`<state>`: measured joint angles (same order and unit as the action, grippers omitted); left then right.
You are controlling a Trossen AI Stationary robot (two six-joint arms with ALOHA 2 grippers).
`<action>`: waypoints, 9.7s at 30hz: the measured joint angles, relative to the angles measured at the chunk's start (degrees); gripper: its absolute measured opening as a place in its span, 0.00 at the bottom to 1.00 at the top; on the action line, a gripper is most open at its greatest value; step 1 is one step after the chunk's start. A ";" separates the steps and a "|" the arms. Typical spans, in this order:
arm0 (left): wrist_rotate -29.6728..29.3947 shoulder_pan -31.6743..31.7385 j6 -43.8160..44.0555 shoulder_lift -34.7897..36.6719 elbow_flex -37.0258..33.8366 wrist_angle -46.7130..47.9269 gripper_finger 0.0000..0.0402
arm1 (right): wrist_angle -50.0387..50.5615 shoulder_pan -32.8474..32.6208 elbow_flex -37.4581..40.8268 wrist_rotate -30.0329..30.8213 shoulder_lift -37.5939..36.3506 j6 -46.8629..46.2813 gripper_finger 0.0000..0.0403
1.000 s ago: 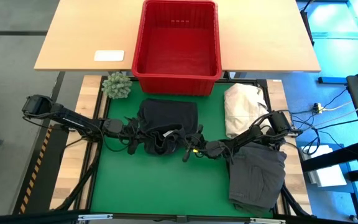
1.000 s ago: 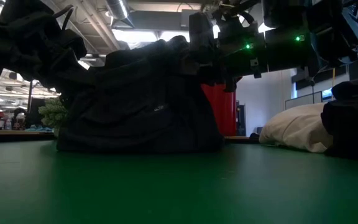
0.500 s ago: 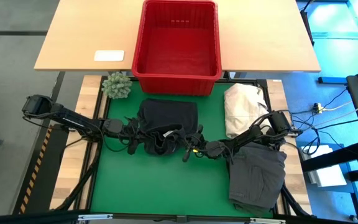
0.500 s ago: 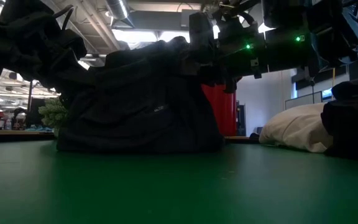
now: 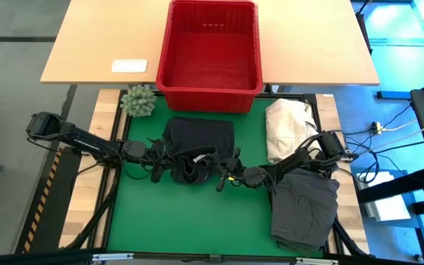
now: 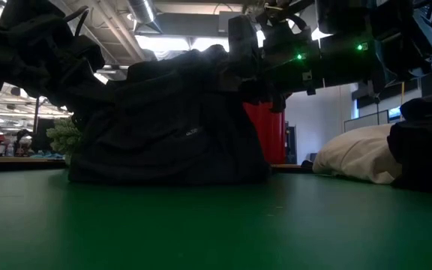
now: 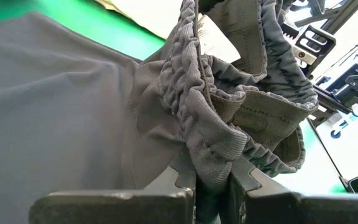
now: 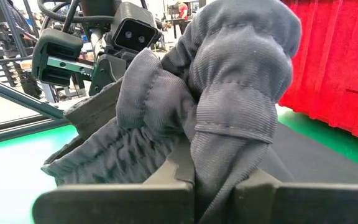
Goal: Fold laundry
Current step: Fold the gray short
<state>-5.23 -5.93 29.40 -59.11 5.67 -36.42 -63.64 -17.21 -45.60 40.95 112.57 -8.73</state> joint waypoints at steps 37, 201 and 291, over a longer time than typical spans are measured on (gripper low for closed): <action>-0.70 0.02 0.12 0.00 0.00 0.00 0.11 | -0.02 -0.01 0.00 -0.04 0.02 0.00 0.03; -16.28 -6.62 -22.08 8.26 10.21 25.05 0.59 | 8.50 1.62 0.02 10.45 0.02 -6.45 0.03; -8.92 -11.09 -0.36 -19.85 10.50 25.34 0.40 | 10.73 -2.38 -0.22 8.90 0.02 -11.45 0.03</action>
<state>-14.15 -17.03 29.04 -78.96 16.17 -11.09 -52.90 -19.59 -45.82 49.84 112.60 -20.18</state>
